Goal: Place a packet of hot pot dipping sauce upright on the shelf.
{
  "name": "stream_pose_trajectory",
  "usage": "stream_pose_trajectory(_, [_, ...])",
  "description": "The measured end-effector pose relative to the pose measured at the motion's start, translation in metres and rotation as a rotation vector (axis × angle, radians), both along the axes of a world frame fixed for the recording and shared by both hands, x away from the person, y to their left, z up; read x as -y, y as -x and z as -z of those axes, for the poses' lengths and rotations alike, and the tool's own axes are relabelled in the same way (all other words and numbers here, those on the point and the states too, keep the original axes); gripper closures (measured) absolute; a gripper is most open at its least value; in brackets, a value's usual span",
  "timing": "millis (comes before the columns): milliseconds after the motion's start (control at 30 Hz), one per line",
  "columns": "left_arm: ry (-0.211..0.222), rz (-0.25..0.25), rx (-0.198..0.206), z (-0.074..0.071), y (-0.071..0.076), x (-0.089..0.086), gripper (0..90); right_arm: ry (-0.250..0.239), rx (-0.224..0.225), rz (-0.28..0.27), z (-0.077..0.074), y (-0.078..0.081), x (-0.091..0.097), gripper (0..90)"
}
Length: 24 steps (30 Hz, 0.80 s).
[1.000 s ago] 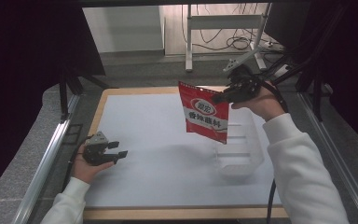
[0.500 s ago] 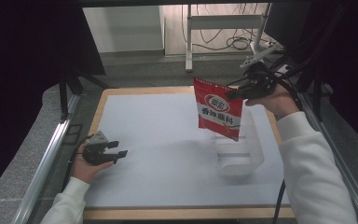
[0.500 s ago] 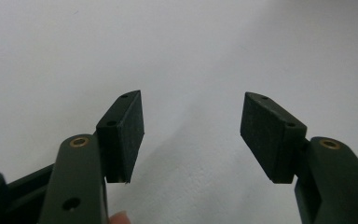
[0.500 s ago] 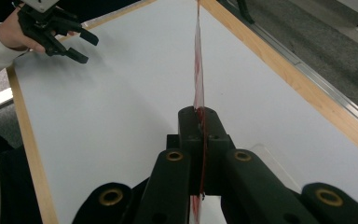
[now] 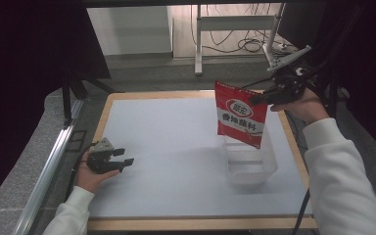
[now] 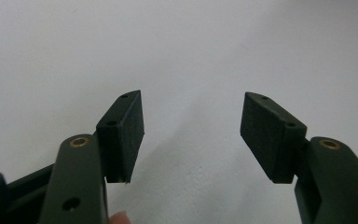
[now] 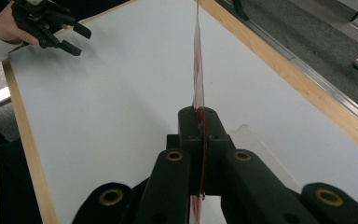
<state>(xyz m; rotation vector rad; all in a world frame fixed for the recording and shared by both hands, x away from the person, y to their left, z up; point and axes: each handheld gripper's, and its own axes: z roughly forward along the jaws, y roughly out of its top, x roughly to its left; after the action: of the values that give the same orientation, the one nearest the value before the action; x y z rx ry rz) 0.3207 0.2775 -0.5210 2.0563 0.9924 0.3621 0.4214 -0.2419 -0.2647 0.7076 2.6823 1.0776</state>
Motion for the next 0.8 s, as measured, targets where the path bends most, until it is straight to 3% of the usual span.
stream_pose_trajectory(333, [0.000, -0.018, 0.016, -0.001, 0.002, 0.000, 39.8, 0.005, -0.004, 0.012, 0.003, 0.001, 0.016, 89.3])
stream_pose_trajectory(800, [-0.003, -0.026, 0.013, 0.000, 0.004, -0.001, 39.8, 0.013, 0.005, 0.003, 0.006, -0.006, 0.023, 89.3])
